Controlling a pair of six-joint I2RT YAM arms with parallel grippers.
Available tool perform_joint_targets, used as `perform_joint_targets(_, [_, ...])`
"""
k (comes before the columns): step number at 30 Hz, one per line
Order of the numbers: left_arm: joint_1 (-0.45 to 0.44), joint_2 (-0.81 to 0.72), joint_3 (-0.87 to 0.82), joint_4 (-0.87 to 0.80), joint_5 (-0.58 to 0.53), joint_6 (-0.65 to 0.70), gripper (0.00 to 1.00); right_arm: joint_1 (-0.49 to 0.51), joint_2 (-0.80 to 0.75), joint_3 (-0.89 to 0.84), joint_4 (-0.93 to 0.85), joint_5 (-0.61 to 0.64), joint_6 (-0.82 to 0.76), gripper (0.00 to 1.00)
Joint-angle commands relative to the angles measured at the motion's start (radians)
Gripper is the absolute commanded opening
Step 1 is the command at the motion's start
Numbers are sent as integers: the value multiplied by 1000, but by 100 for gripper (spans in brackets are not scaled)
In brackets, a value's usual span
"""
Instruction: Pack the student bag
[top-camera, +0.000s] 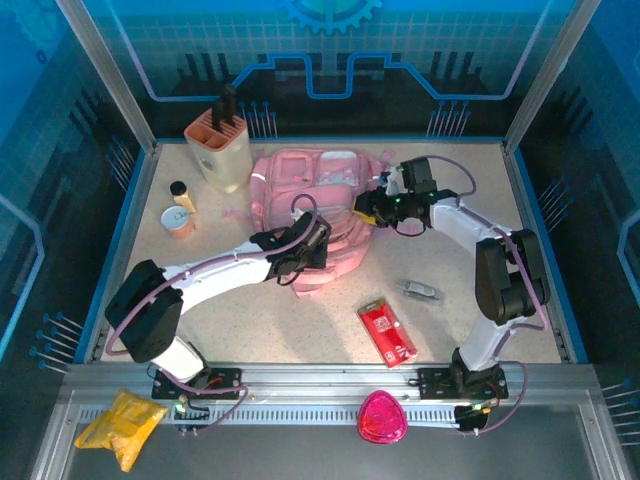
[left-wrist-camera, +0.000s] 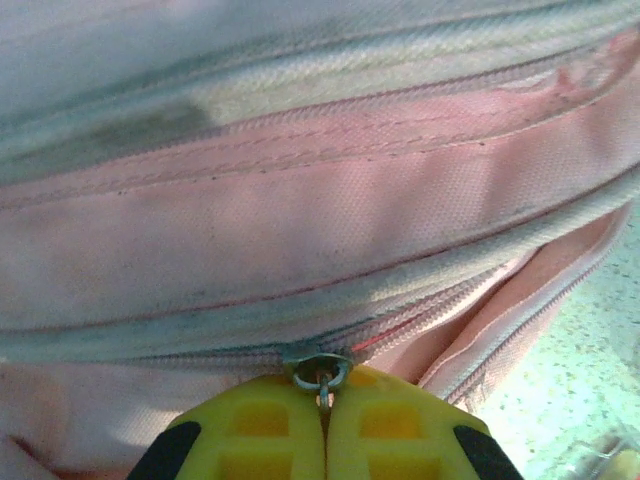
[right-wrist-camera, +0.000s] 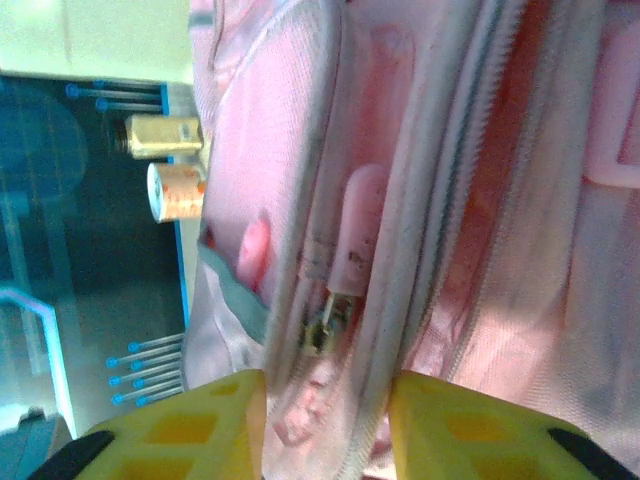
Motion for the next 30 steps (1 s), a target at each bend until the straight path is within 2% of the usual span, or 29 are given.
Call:
perform_joint_targets(1, [-25, 40, 78, 21, 37, 18, 0, -18, -76, -76, 45, 13, -7, 47])
perform_joint_targets(6, [-29, 69, 118, 17, 38, 32, 0, 2, -169, -222, 98, -40, 55, 59])
perform_joint_targets(11, [-32, 50, 88, 54, 56, 23, 0, 42, -171, -303, 266, -86, 198, 60])
perform_joint_targets(20, [-34, 44, 78, 45, 66, 40, 0, 97, -130, -274, 332, 4, 270, 40])
perform_joint_targets(22, [-34, 45, 83, 34, 66, 48, 0, 94, -120, -271, 323, 28, 254, 33])
perform_joint_targets(28, [-32, 25, 70, -35, 39, 86, 0, 48, -100, -198, 233, 14, 170, 1])
perform_joint_targets(30, [-29, 13, 53, -84, 2, 99, 0, 26, -99, -179, 207, 3, 146, 0])
